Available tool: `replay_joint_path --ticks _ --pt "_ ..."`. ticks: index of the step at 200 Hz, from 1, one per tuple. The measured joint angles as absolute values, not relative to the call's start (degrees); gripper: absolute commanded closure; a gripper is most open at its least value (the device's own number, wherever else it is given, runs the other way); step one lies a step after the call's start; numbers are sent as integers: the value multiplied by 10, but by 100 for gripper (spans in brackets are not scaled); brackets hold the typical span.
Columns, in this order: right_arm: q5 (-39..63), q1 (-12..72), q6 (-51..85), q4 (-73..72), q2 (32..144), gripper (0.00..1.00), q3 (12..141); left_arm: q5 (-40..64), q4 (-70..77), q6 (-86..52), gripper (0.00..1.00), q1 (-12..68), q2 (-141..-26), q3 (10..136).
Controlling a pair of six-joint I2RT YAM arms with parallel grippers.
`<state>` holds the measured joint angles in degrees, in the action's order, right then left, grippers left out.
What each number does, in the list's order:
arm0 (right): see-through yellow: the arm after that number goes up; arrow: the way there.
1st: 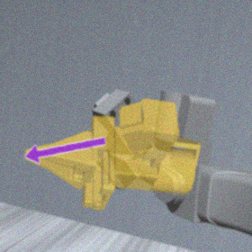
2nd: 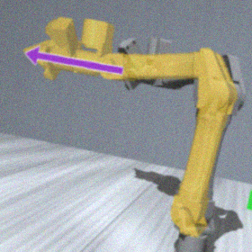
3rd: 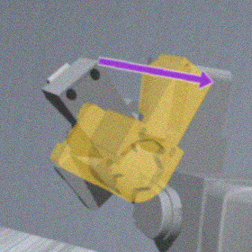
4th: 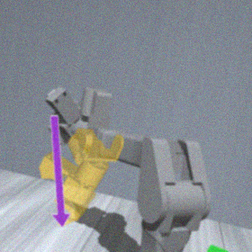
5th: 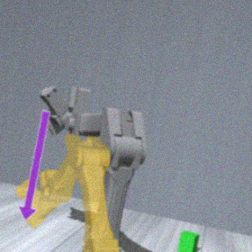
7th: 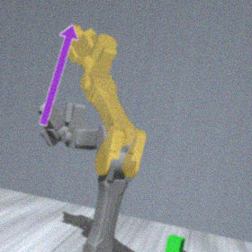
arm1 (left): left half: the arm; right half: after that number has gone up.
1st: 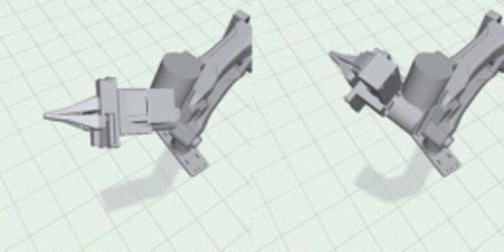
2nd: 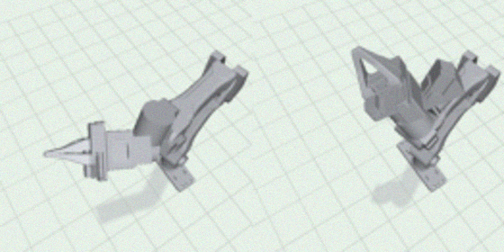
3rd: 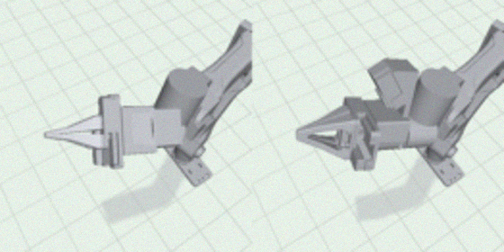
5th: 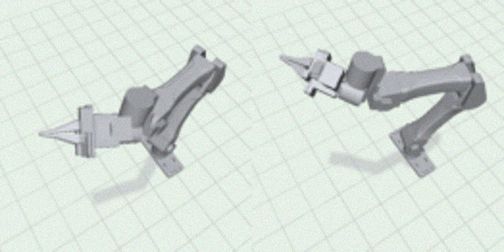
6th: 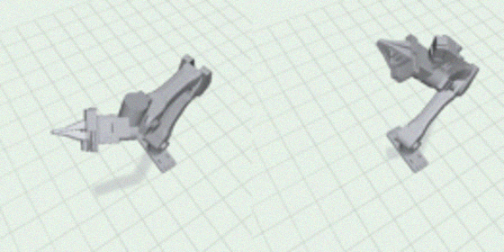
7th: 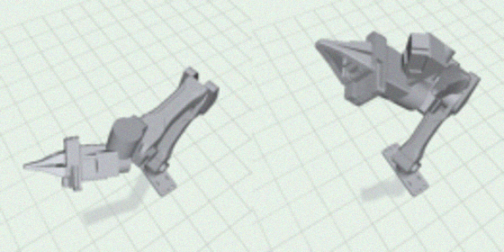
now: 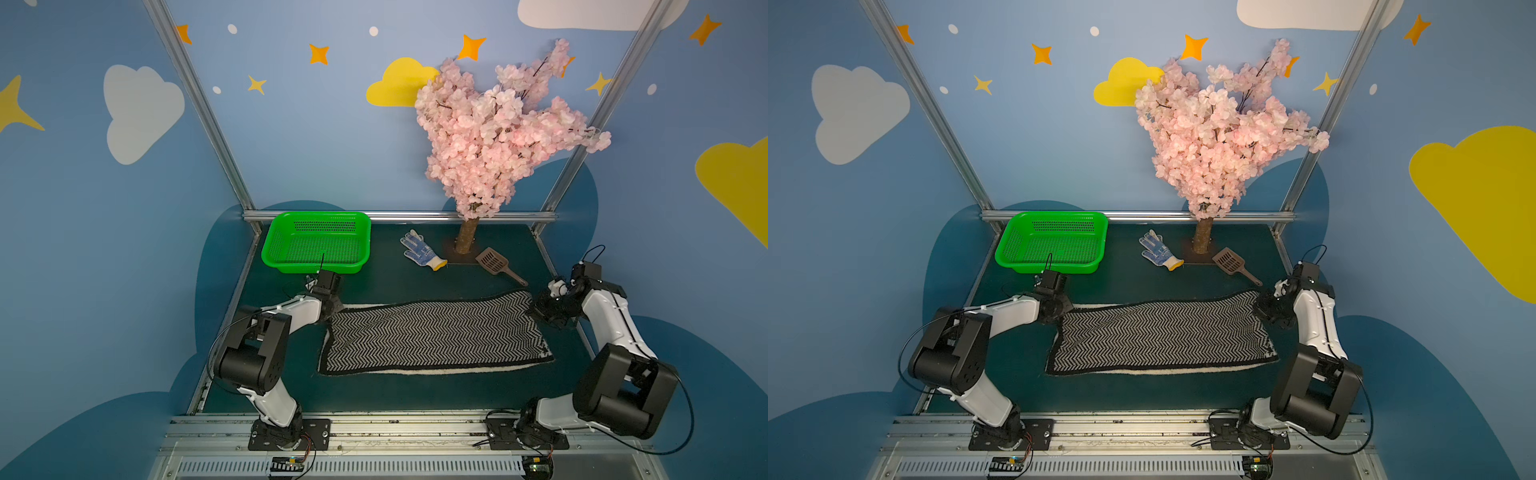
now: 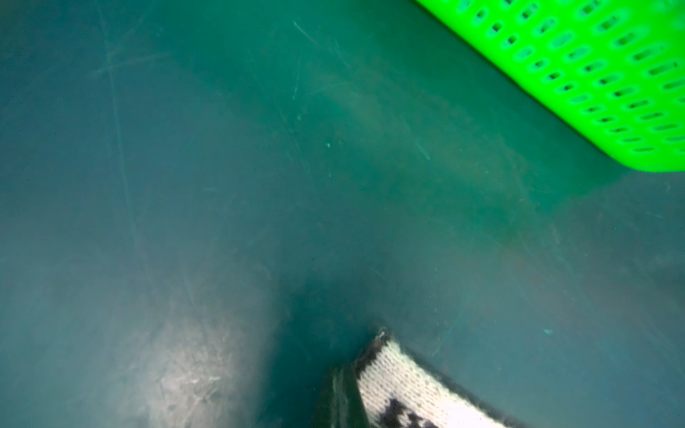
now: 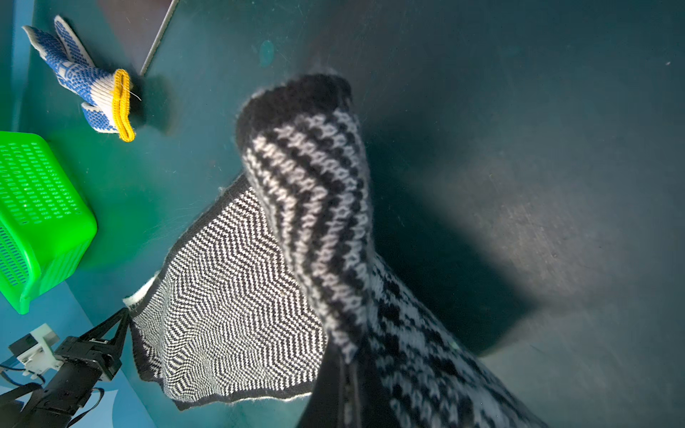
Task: Roll up the scarf and place it into the basket
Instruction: Flatten out the scarf at the center of the board.
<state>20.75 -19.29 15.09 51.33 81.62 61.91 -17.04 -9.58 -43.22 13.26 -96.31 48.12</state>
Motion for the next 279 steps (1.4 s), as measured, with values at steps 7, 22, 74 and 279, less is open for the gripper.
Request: replay_joint_path --ticks 7,22,74,279 --pt "208 -193 151 513 816 100 619 -169 -96 -432 97 132 -963 481" --pt "208 -193 151 513 816 100 619 -166 -98 -430 97 131 -961 481" --pt "208 -193 150 513 816 100 619 -166 -142 -417 97 130 -916 488" --pt "191 -193 150 522 786 100 619 -203 -127 -373 57 114 -934 528"
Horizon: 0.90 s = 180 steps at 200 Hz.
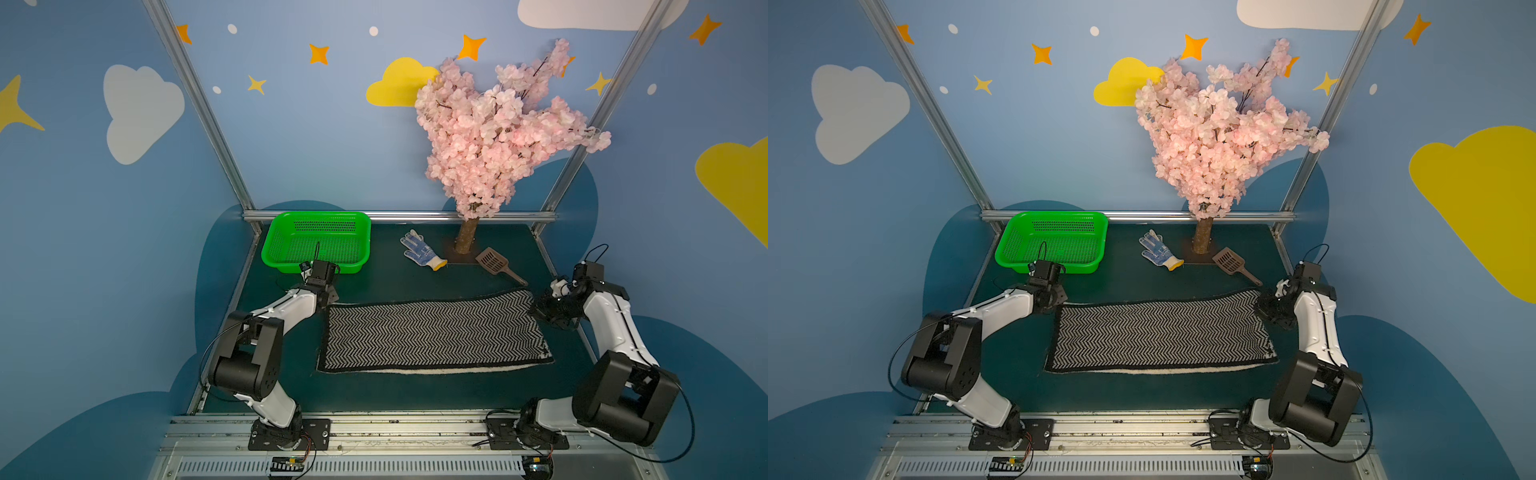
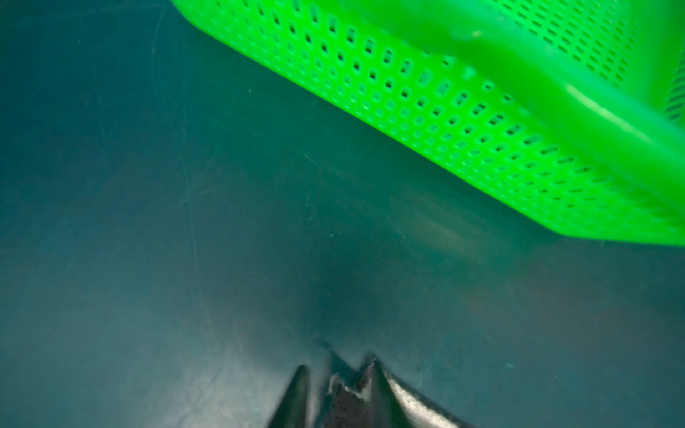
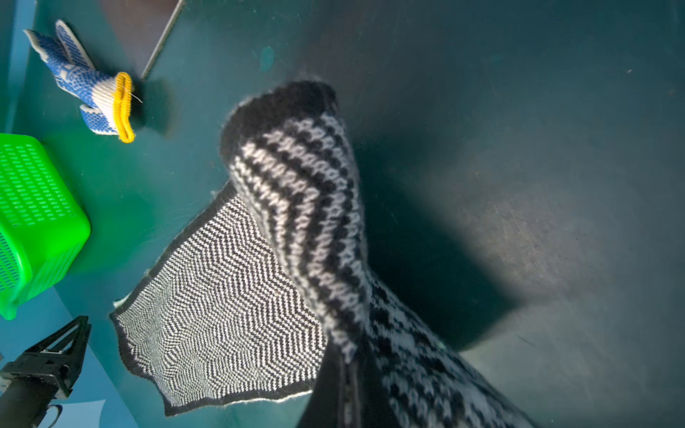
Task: Roll up the scarf and place it into the basket
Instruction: Flatten out the scarf at the center of the board, then fold the scarf at the center of the board.
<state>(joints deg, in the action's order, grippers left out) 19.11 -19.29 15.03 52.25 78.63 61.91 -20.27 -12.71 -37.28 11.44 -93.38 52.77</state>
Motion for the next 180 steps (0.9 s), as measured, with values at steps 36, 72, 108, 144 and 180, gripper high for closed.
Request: replay_joint_path --ticks 36,72,108,144,180 --pt "215 -192 161 529 764 100 631 -181 -124 -386 36 175 -883 528" --pt "256 -174 180 536 756 100 684 -133 -82 -426 35 325 -863 550" --pt "285 -154 208 534 729 100 750 -86 -27 -467 34 429 -975 625" --pt "297 -144 241 520 677 100 783 -53 9 -502 33 498 -1152 749" --pt "312 -108 260 517 664 100 795 -37 18 -532 32 550 -1306 924"
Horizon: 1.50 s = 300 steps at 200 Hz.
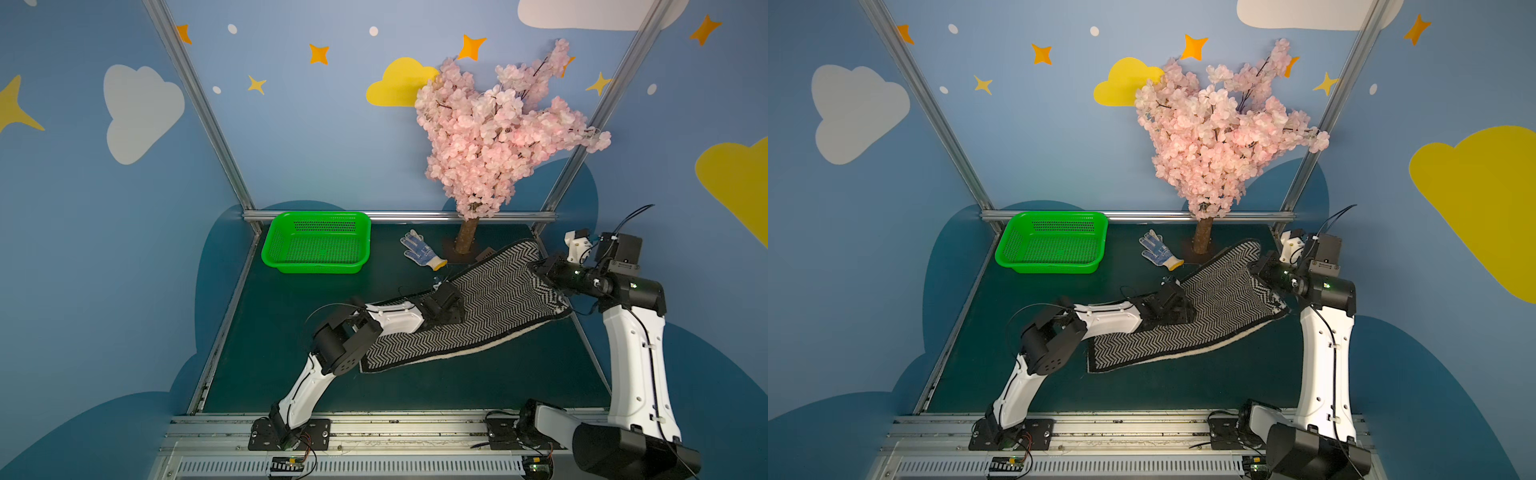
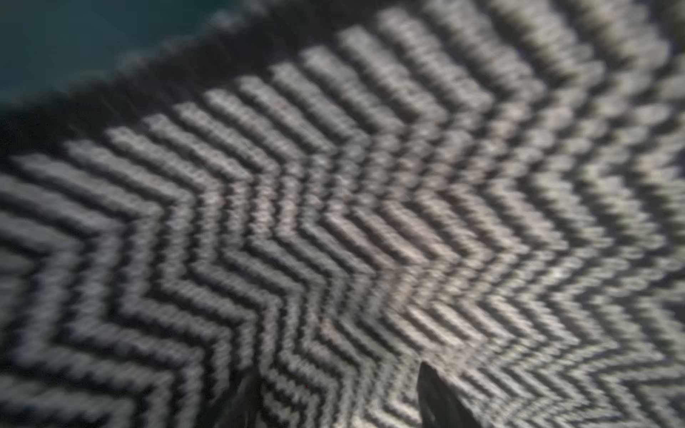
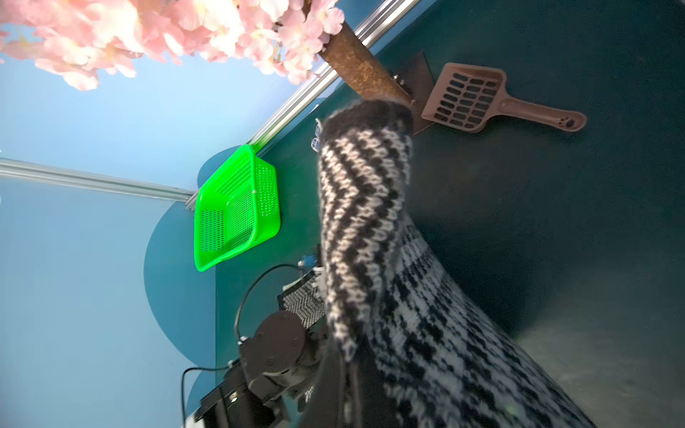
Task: Roll up the scarf and place it into the basket
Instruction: Fold the scarf at the center of the board.
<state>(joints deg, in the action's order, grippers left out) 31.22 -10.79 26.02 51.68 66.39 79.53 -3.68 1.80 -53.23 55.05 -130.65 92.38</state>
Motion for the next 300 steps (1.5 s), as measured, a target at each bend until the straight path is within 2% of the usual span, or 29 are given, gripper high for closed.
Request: replay_joint_path --ticks 29,70,102,132,204,205,206,207,209,211,300 --pt "318 -79 271 520 661 100 795 -21 14 -548 32 573 -1374 1027" --pt "328 -36 281 538 657 100 793 -3 14 -537 32 567 -1345 988" --pt "321 17 303 523 649 100 761 26 41 -531 32 530 -1214 823" --pt "296 67 327 502 644 100 729 47 54 -528 32 460 -1065 679" --pt "212 227 385 422 722 100 723 49 -7 -488 31 356 -828 503" --pt "211 229 386 420 724 100 723 49 -8 -488 26 355 -827 502" --pt "209 230 386 419 726 100 723 48 -11 -487 15 354 -823 501" --pt "208 233 387 417 728 100 723 48 -12 -486 8 353 -822 500" --pt "205 236 388 416 732 100 723 48 -14 -485 2 351 -818 497" --pt "203 239 390 413 736 100 723 47 -17 -484 1 349 -815 495" --pt "145 359 436 339 881 100 728 28 -71 -458 0 301 -665 424"
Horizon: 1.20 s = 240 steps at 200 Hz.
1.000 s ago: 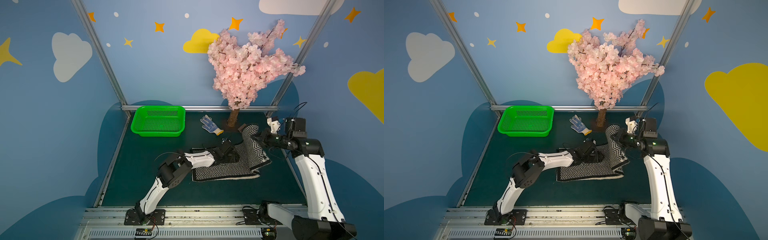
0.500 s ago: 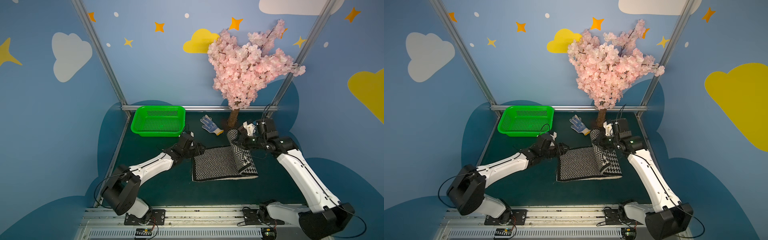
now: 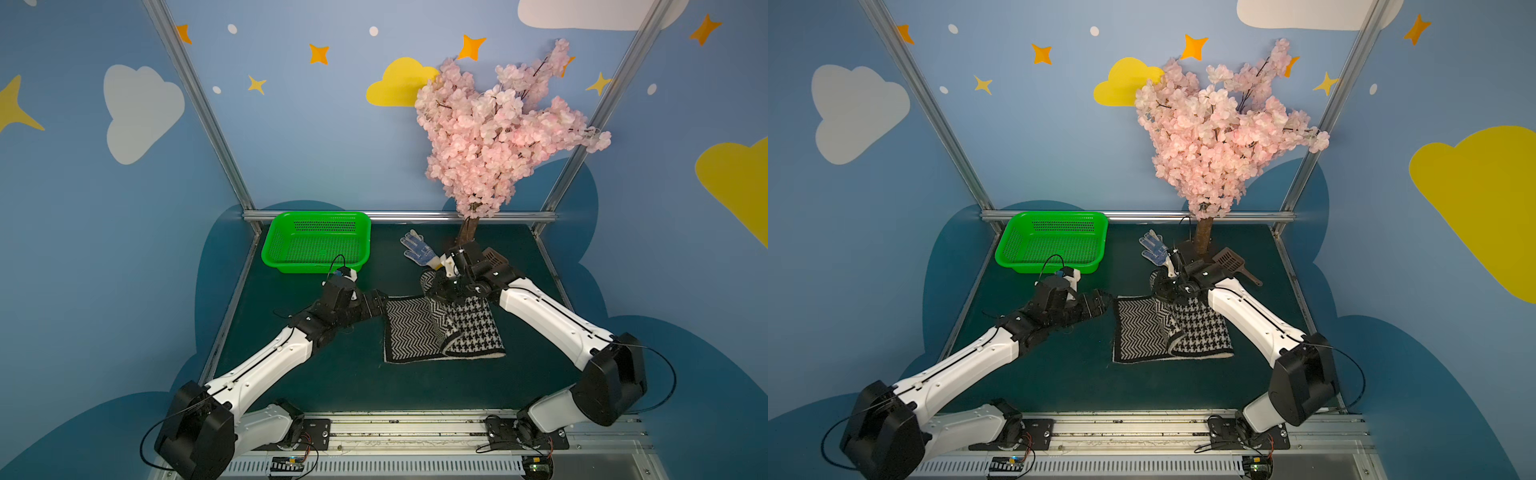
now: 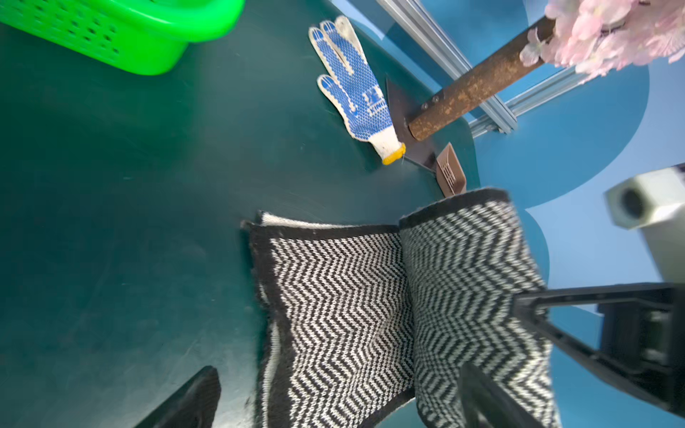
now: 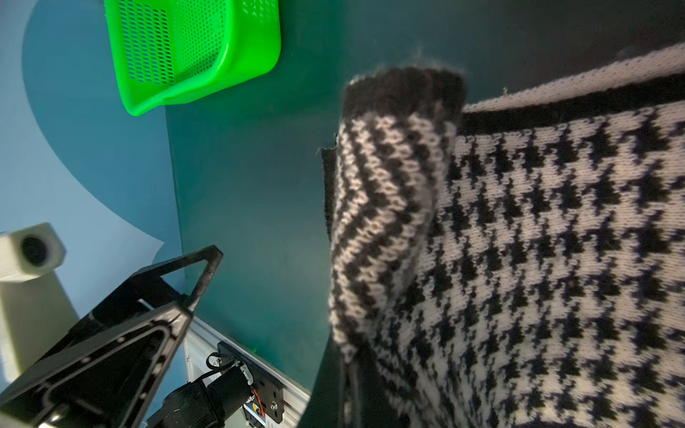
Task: Roll up the scarf and place it into the basket
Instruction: Fold the scarf at the center of the board.
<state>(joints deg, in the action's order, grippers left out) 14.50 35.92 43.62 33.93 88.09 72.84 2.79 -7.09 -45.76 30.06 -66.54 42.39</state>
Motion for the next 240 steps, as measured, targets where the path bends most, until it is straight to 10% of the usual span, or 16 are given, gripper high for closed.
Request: replay_joint_path --ticks 240 --pt "154 447 543 194 1039 100 789 52 -53 -474 0 276 -615 314"
